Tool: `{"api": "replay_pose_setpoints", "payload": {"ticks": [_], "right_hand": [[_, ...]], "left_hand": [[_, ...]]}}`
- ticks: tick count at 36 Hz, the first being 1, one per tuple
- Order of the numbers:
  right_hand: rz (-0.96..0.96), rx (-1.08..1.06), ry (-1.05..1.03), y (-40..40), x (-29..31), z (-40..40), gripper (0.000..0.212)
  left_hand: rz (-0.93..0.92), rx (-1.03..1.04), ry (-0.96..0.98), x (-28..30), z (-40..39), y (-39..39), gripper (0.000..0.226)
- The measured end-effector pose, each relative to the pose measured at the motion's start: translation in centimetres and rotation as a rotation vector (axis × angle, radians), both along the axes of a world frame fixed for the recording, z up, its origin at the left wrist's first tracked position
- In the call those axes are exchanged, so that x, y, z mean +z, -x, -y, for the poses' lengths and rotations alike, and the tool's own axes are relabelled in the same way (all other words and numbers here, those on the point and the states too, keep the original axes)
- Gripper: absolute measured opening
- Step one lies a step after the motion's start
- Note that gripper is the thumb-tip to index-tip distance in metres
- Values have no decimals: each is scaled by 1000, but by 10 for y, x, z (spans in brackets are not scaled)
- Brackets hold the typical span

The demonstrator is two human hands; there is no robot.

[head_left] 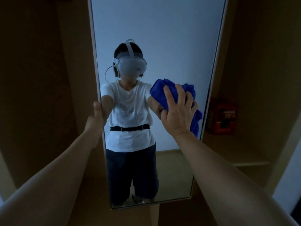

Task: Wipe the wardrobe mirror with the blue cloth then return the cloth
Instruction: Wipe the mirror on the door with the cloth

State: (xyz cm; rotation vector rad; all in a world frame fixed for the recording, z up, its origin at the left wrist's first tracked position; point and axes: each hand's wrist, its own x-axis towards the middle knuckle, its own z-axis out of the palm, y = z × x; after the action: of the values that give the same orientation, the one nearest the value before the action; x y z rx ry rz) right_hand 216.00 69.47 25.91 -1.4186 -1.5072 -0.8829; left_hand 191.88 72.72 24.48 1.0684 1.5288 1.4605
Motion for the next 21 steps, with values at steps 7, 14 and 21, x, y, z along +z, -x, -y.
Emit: {"api": "replay_pose_setpoints", "payload": {"ticks": [7,14,21], "right_hand": [[277,73,72,27,-69,2,74],[417,92,221,47,-93,14,72],[473,153,143,74,-60,12,76]], "left_hand": [[-112,63,-45,-3,4,-3,87],[-130,11,-75,-3,8,-2,95],[-98,-41,-62,0,14,-3,79]]}}
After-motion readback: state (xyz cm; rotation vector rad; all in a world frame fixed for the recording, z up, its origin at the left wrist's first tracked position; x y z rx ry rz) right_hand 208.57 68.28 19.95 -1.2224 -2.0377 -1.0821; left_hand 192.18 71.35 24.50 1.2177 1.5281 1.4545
